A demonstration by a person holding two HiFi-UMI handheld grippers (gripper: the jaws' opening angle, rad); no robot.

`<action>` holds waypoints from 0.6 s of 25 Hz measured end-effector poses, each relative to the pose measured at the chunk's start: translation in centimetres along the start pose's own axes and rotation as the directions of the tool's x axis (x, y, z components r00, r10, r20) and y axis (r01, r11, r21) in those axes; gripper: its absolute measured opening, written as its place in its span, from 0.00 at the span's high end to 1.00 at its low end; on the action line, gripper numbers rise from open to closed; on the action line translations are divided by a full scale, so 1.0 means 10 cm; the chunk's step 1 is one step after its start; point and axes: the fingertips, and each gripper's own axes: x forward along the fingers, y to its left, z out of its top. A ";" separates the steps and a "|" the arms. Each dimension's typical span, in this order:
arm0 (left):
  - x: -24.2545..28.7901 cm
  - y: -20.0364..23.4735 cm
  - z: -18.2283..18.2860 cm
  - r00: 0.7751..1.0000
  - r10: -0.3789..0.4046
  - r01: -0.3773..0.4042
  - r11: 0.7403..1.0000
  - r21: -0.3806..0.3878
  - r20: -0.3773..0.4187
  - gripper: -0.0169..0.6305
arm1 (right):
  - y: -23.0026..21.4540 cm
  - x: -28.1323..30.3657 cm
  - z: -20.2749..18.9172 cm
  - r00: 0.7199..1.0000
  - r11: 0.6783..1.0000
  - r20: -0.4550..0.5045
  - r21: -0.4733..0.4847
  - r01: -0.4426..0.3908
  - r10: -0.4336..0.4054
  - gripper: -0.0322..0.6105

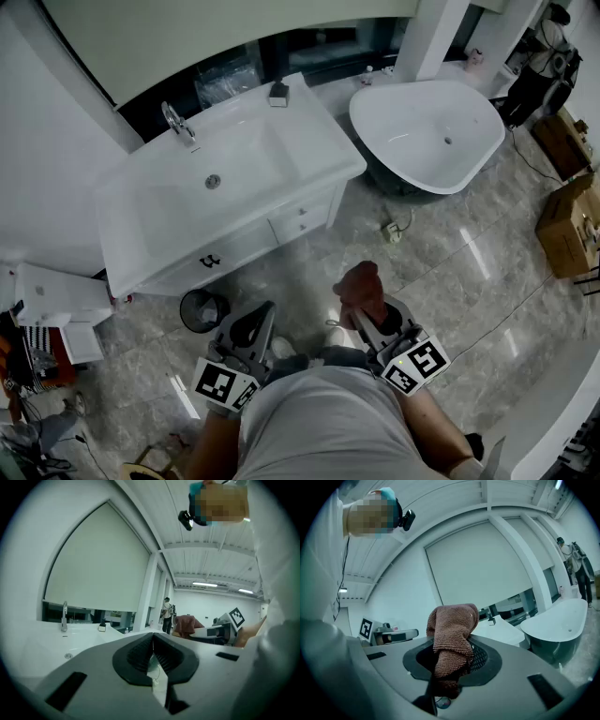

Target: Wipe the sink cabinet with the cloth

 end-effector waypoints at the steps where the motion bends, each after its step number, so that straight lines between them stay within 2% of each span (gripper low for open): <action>1: 0.04 -0.02 -0.01 1.000 -0.001 0.001 1.000 0.000 -0.002 0.96 | -0.04 -0.01 0.01 1.000 1.000 0.002 0.002 -0.001 0.001 0.79; 8: 0.27 -0.17 -0.04 1.000 0.012 -0.012 1.000 -0.002 -0.016 0.96 | -0.27 -0.12 0.04 1.000 1.000 0.000 0.016 -0.014 0.014 0.79; 15: 0.49 -0.27 -0.12 0.998 0.052 -0.053 0.999 -0.006 -0.046 0.96 | -0.54 -0.19 0.06 0.997 0.995 -0.014 0.068 -0.077 0.078 0.79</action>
